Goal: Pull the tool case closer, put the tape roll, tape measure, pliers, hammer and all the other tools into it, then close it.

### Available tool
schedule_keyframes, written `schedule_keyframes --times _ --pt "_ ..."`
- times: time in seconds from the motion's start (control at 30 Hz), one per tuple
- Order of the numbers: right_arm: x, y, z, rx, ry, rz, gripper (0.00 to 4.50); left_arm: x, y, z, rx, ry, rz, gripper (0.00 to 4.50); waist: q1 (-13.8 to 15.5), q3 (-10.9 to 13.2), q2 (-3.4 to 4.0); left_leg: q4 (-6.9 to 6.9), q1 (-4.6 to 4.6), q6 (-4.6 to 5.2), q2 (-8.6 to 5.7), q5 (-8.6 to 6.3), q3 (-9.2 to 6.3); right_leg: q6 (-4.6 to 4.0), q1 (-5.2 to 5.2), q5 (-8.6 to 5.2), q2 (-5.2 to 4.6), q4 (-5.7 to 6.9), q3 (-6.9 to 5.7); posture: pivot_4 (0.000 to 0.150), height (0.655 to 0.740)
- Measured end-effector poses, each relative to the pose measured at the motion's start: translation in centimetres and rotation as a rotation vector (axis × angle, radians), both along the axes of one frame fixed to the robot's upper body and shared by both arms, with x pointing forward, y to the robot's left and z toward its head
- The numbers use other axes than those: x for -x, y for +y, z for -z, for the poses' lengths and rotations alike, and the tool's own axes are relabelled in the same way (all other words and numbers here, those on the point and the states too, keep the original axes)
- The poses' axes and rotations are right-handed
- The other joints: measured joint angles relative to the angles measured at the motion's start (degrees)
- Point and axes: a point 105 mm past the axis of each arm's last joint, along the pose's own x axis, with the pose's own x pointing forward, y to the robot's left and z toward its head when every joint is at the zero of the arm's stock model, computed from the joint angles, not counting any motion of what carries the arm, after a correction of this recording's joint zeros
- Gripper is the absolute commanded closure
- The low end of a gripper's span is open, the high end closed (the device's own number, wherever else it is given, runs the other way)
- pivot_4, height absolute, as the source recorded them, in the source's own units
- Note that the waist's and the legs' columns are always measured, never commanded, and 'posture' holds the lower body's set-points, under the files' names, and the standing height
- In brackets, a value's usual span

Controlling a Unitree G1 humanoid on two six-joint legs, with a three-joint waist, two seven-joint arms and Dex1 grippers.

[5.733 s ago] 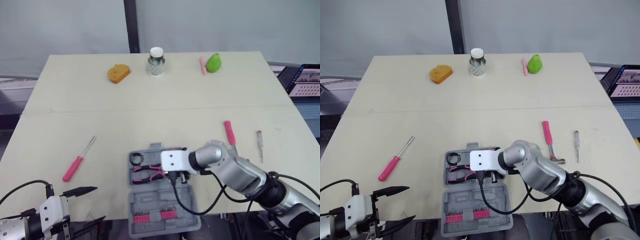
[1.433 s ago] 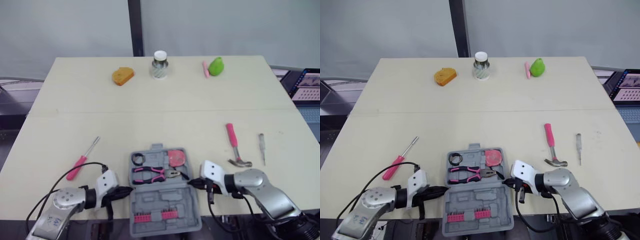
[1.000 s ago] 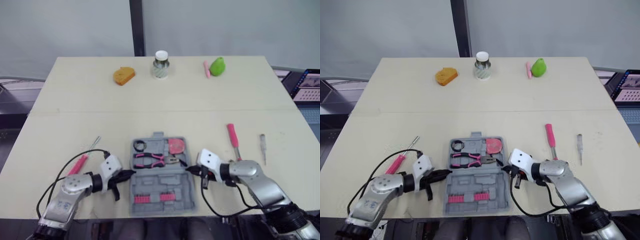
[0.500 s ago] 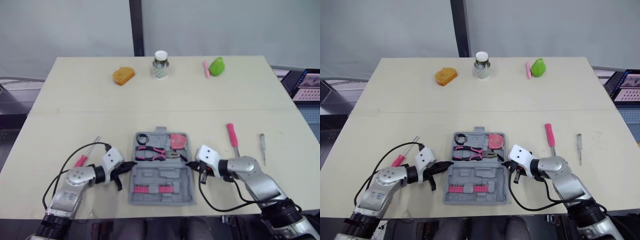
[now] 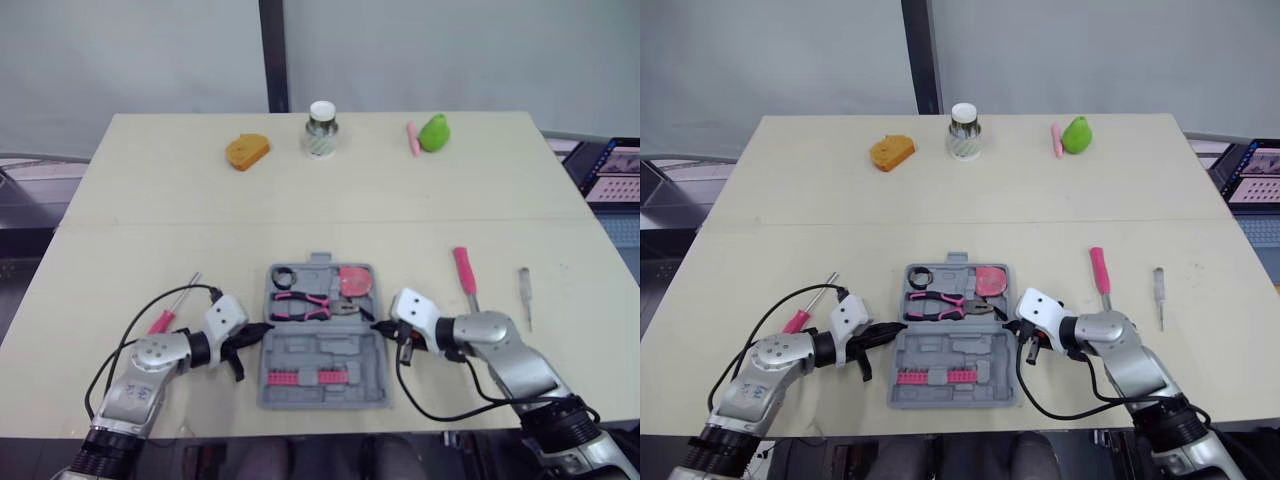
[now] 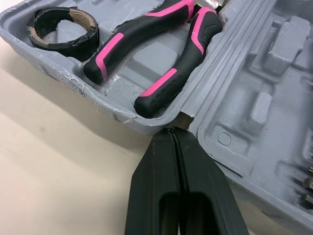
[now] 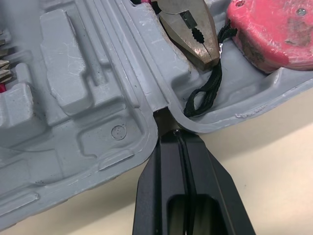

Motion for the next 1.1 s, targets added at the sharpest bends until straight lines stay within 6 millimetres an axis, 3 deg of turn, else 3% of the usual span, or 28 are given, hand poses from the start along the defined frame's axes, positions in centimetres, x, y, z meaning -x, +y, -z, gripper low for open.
schedule_keyframes --times 0.33,0.53,0.6,0.7,0.8,0.9,1.03,1.1 --pt "0.3 -0.3 0.2 0.007 0.002 0.0 4.5 0.1 0.2 0.0 -0.008 -0.002 0.006 4.45 0.0 0.0 0.0 0.01 0.0 0.0 0.0 0.0 0.0 0.0 0.0 0.0 0.0 0.0 0.0 0.15 0.74" --pt "0.5 -4.2 0.1 0.033 0.003 0.077 4.5 0.4 4.0 0.0 -0.055 0.019 -0.084 4.45 0.1 0.0 0.0 0.01 0.0 0.0 0.0 0.0 0.01 0.0 0.01 0.0 0.0 -0.01 0.01 0.15 0.74" --pt "0.7 -5.2 -0.7 -0.046 0.017 0.12 4.5 0.7 5.1 -0.4 -0.02 0.032 -0.124 4.45 0.1 0.0 -0.02 0.0 0.0 0.0 0.02 0.0 0.01 0.0 0.01 0.0 0.0 -0.02 0.0 0.15 0.74" --pt "1.2 -7.0 -3.4 -0.207 0.021 0.168 4.5 0.9 6.9 -3.2 0.105 0.011 -0.185 4.45 0.0 0.2 -0.04 0.01 -0.02 0.0 0.06 0.0 0.0 0.0 0.02 0.0 0.0 -0.02 -0.01 0.15 0.74" --pt "1.6 -10.9 -6.7 -0.306 0.004 0.27 4.5 1.4 10.7 -7.1 0.156 -0.045 -0.295 4.45 0.1 0.2 -0.06 -0.01 0.01 0.01 0.05 0.0 0.0 0.0 0.06 0.0 0.0 -0.06 0.0 0.15 0.74" --pt "2.2 -16.9 -8.3 -0.338 -0.001 0.455 3.65 2.7 15.2 -8.1 0.107 -0.05 -0.46 3.6 0.1 0.2 -0.06 -0.06 0.05 0.02 0.03 -0.01 0.08 0.0 0.09 0.0 0.0 -0.12 0.02 0.15 0.74" --pt "3.7 -24.8 -7.4 -0.367 -0.006 0.757 1.62 5.1 21.1 -6.0 0.069 0.001 -0.716 1.53 0.0 0.2 -0.14 -0.14 0.13 0.03 0.07 0.02 0.16 0.0 0.08 0.0 0.0 -0.15 0.03 0.15 0.74" --pt "4.3 -26.9 -6.4 -0.386 -0.007 0.855 0.59 5.9 23.1 -5.4 0.058 -0.001 -0.807 0.55 -0.1 0.2 -0.16 -0.13 0.14 0.03 0.07 0.03 0.19 0.0 0.07 0.0 0.0 -0.11 0.08 0.15 0.74"
